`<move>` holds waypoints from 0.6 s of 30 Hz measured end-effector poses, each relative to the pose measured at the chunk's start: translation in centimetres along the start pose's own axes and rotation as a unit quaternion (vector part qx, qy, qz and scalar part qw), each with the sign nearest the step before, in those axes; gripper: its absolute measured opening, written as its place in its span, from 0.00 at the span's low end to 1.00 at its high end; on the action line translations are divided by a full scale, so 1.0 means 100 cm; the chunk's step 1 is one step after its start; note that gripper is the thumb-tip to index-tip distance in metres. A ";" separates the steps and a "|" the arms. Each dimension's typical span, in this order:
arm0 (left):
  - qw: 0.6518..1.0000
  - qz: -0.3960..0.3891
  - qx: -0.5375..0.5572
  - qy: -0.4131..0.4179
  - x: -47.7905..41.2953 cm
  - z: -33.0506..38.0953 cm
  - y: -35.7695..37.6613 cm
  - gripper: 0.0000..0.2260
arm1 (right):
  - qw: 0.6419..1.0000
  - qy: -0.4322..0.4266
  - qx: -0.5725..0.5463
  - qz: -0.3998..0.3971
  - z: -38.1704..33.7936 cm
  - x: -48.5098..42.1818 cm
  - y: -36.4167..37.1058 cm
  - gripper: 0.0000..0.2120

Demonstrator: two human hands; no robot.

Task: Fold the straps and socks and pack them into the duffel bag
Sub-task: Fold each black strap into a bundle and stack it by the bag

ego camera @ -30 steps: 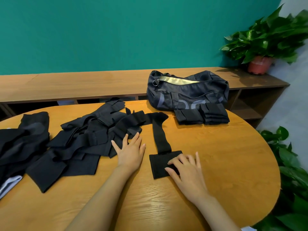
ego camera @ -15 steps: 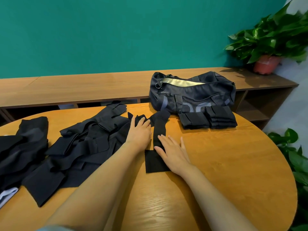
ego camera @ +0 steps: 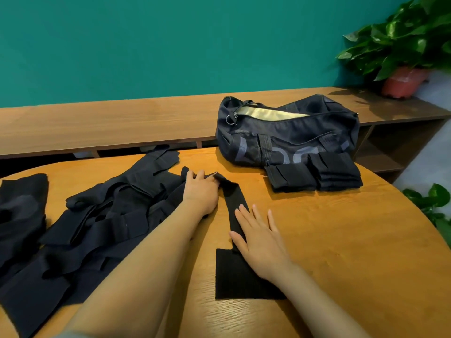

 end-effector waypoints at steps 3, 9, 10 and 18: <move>0.998 -0.028 0.026 -0.045 -0.003 -0.001 -0.002 0.21 | 1.000 -0.003 -0.002 0.005 0.000 0.035 -0.001 0.42; 0.997 -0.066 0.029 -0.042 0.003 0.000 -0.019 0.22 | 1.000 0.000 0.002 0.006 0.006 0.072 0.003 0.48; 0.997 -0.048 0.040 -0.038 0.010 0.003 -0.021 0.22 | 1.000 0.001 -0.002 0.005 0.006 0.071 0.002 0.48; 0.957 0.079 0.277 -0.036 0.126 0.039 -0.030 0.19 | 0.998 -0.006 -0.069 0.011 0.007 0.090 -0.011 0.32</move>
Point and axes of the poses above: each hand's wrist, its own x-axis away from the middle knuckle, its own y-axis out of the palm, z = x × y, the point moved 1 cm from there along -x, towards the middle knuckle, and after that the axes turned 1 degree about -y, right-handed, at the moved point
